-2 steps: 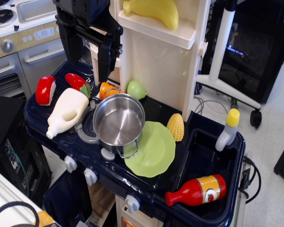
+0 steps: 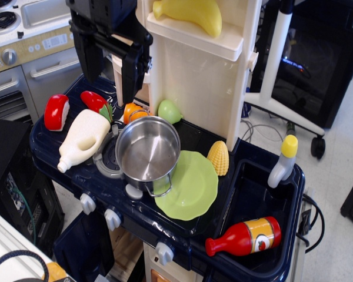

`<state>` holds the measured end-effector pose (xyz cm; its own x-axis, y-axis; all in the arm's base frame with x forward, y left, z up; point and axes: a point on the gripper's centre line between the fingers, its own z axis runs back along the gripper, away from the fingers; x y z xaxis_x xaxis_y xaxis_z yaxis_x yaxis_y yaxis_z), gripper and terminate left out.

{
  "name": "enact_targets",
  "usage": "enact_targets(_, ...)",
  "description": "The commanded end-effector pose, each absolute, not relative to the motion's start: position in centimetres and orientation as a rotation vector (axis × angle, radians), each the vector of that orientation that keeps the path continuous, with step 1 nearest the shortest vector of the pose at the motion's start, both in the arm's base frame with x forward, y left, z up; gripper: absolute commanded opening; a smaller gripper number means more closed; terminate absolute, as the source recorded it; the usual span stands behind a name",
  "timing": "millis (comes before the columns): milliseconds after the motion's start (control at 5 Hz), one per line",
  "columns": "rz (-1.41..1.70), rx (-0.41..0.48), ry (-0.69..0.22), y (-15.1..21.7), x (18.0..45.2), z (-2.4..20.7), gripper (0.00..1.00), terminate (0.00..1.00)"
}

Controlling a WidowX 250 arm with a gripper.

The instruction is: Put sushi in pot or pan

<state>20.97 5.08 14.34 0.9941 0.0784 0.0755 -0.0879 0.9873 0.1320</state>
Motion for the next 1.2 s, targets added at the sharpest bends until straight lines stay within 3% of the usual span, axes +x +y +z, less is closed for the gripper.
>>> enact_targets(0, 0.173, 0.244, -0.194, 11.7, 21.6, 12.2, 1.00, 0.00)
enact_targets(200, 0.226, 0.297, -0.212, 14.9, 22.2, 10.1, 1.00, 0.00)
enact_targets(400, 0.200, 0.249, -0.206, 18.5, 22.4, 9.7, 1.00, 0.00)
enact_targets(600, 0.285, 0.180, -0.247, 19.8, 23.0, 9.3, 1.00, 0.00)
enact_targets(1000, 0.294, 0.223, -0.299, 21.7, 23.4, 6.8, 1.00, 0.00)
